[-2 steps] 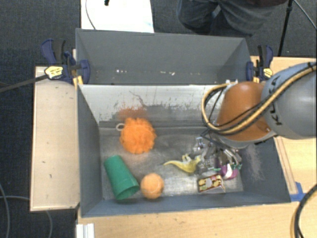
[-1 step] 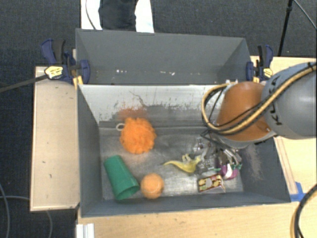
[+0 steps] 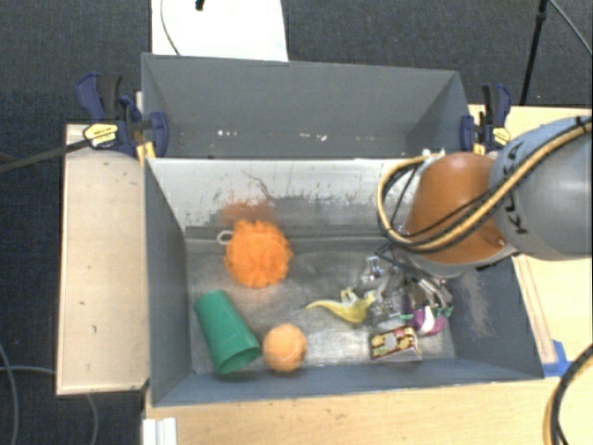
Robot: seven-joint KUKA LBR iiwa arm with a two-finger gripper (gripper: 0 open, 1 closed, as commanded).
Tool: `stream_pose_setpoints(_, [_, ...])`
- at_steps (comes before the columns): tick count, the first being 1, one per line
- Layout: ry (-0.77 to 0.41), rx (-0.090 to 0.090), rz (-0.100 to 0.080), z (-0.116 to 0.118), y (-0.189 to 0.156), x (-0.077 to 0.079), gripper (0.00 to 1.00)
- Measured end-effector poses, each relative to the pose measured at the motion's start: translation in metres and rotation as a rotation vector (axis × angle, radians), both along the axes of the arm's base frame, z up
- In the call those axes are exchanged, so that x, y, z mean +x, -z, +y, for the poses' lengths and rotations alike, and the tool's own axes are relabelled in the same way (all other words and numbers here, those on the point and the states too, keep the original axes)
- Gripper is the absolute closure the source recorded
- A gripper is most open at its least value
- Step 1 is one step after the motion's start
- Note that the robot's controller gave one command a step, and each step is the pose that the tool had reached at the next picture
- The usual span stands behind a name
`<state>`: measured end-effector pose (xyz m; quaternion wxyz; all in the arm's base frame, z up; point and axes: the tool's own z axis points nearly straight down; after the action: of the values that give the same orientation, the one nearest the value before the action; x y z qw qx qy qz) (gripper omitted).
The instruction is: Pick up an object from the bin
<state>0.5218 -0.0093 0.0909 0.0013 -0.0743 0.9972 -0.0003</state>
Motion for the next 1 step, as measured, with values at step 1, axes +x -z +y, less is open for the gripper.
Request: stream_pose_setpoints(1, [0.0,0.0,0.0,0.0,0.0,0.0,1.0])
